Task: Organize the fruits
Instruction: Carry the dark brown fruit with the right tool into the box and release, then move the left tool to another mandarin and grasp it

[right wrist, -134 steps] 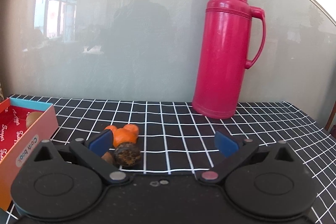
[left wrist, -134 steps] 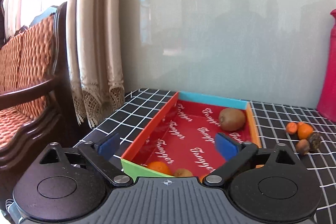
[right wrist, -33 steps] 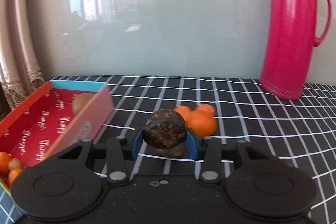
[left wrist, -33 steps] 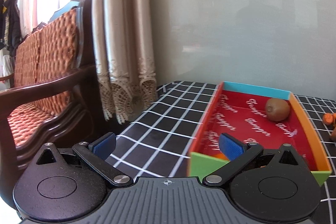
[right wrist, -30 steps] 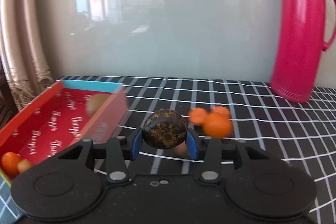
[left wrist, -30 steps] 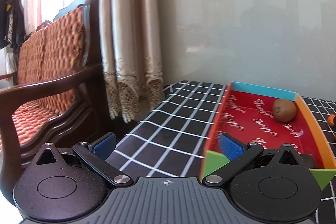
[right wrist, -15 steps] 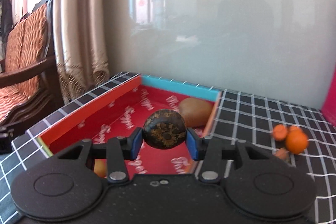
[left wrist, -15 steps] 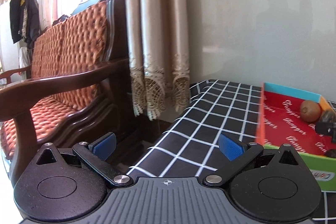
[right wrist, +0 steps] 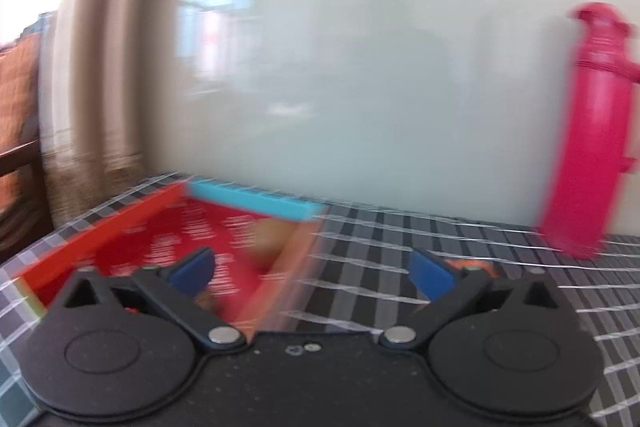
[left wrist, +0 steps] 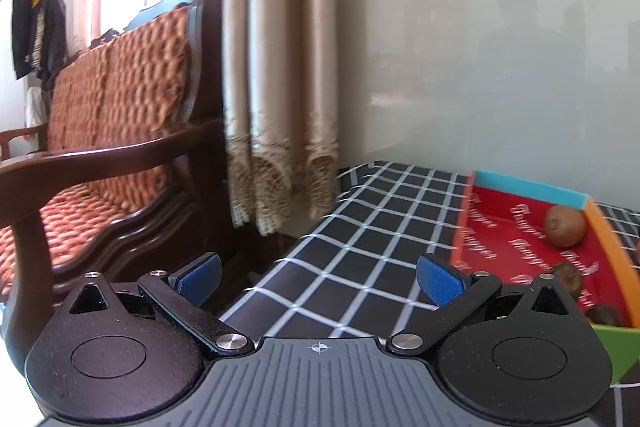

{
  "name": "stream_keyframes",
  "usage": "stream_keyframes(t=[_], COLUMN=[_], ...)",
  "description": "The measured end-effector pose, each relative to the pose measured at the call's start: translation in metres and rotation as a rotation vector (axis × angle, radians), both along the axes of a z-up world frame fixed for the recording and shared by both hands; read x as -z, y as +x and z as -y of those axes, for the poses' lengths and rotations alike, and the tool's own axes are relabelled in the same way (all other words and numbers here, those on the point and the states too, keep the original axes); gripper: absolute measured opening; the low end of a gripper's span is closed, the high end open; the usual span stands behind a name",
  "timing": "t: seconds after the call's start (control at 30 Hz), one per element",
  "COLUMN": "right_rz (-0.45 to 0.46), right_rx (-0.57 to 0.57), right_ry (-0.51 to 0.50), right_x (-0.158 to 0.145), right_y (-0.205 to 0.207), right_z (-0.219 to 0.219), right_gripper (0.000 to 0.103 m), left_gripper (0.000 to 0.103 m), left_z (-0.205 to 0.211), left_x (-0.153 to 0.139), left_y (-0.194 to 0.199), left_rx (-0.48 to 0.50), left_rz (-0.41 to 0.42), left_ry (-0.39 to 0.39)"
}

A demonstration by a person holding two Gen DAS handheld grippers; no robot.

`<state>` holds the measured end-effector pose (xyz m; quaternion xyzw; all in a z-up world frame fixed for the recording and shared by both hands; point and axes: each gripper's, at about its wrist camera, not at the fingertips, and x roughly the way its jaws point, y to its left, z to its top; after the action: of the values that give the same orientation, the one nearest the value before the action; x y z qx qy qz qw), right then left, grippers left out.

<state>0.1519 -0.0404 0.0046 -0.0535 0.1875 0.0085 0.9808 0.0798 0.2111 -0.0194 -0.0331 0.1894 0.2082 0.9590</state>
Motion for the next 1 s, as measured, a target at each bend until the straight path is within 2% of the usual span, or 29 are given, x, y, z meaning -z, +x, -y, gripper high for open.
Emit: stream_keyframes(t=[0.07, 0.13, 0.27, 0.4, 0.57, 0.67, 0.73, 0.83, 1.0], right_rz=[-0.022, -0.034, -0.043, -0.08, -0.063, -0.131, -0.13, -0.102, -0.115], right_rx=[0.118, 0.217, 0.313, 0.339, 0.336, 0.309, 0.314, 0.324, 0.341], right_ry=[0.007, 0.055, 0.194, 0.26, 0.247, 0.239, 0.21, 0.162, 0.216], right_x=[-0.002, -0.004, -0.008, -0.011, -0.015, -0.011, -0.009, -0.013, -0.002], right_y=[0.007, 0.009, 0.009, 0.006, -0.005, -0.002, -0.007, -0.014, -0.02], right_z=[0.023, 0.053, 0.112, 0.155, 0.176, 0.187, 0.193, 0.204, 0.237], right_gripper=[0.103, 0.103, 0.099, 0.1, 0.103, 0.101, 0.098, 0.099, 0.101], left_gripper=[0.103, 0.103, 0.103, 0.103, 0.103, 0.103, 0.103, 0.103, 0.103], left_z=[0.011, 0.025, 0.054, 0.082, 0.114, 0.137, 0.154, 0.18, 0.219], left_x=[-0.003, -0.006, -0.01, -0.012, -0.013, -0.014, -0.014, -0.013, -0.013], left_y=[0.003, 0.005, 0.01, 0.015, 0.02, 0.024, 0.026, 0.031, 0.038], left_rx=[0.019, 0.046, 0.101, 0.154, 0.219, 0.27, 0.311, 0.366, 0.441], left_rz=[0.009, 0.022, 0.033, 0.037, 0.047, 0.062, 0.067, 0.062, 0.059], left_ry=[0.0, 0.005, 0.022, 0.039, 0.016, 0.005, 0.01, 0.031, 0.034])
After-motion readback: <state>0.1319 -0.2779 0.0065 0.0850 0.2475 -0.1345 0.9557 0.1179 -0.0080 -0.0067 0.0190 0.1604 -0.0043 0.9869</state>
